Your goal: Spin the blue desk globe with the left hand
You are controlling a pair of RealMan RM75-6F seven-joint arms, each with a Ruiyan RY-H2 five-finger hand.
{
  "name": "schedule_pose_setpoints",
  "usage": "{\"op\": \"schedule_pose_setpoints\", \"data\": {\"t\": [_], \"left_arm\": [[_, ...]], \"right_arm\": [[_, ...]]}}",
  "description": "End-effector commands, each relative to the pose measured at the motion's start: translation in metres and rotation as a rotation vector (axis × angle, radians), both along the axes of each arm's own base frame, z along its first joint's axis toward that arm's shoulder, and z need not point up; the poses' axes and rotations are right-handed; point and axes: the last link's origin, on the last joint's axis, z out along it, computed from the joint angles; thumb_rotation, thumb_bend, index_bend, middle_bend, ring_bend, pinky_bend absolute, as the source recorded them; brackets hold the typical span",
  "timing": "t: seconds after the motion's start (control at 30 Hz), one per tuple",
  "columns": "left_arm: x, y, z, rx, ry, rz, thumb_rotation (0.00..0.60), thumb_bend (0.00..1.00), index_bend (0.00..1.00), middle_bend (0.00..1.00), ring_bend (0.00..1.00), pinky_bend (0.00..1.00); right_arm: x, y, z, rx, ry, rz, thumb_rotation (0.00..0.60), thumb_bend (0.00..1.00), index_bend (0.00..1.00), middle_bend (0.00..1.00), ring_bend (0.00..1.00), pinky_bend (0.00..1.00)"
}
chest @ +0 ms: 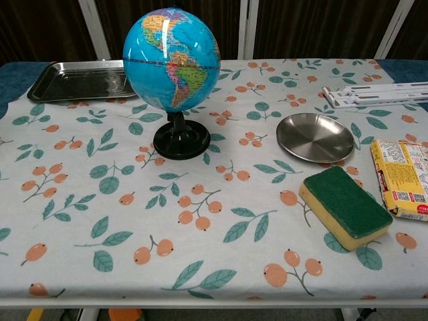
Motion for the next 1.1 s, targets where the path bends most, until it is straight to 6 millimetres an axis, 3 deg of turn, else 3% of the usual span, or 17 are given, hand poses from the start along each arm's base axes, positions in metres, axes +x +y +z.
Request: {"op": "schedule_pose_setpoints", "data": {"t": [0.03, 0.23, 0.4, 0.63, 0.87, 1.1], "left_arm": [[0.0, 0.0, 0.001, 0.0, -0.001, 0.002, 0.6, 0.01, 0.09, 0.05, 0.0, 0.01], [0.003, 0.002, -0.002, -0.02, -0.005, -0.01, 0.6, 0.01, 0.09, 0.05, 0.0, 0.01], [0.02, 0.011, -0.004, -0.033, -0.002, -0.08, 0.6, 0.01, 0.09, 0.05, 0.0, 0.01], [0.058, 0.03, -0.014, -0.061, 0.0, -0.223, 0.6, 0.01, 0.09, 0.05, 0.0, 0.01], [0.106, 0.049, -0.039, -0.146, -0.021, -0.381, 0.6, 0.01, 0.09, 0.05, 0.0, 0.01], [0.141, 0.06, -0.063, -0.216, -0.029, -0.489, 0.6, 0.01, 0.09, 0.05, 0.0, 0.01]], "right_arm": [[0.0, 0.0, -0.002, 0.005, 0.0, 0.0, 0.6, 0.29, 0.0, 0.0, 0.0, 0.0], [-0.002, 0.0, 0.003, -0.012, 0.005, -0.003, 0.6, 0.29, 0.0, 0.0, 0.0, 0.0], [-0.004, 0.002, 0.007, -0.022, 0.005, -0.01, 0.6, 0.29, 0.0, 0.0, 0.0, 0.0], [-0.013, 0.003, 0.009, -0.018, 0.01, -0.028, 0.6, 0.29, 0.0, 0.0, 0.0, 0.0], [-0.013, 0.002, 0.003, 0.004, 0.008, -0.023, 0.6, 0.29, 0.0, 0.0, 0.0, 0.0], [-0.013, 0.001, 0.002, 0.006, 0.007, -0.025, 0.6, 0.29, 0.0, 0.0, 0.0, 0.0]]}}
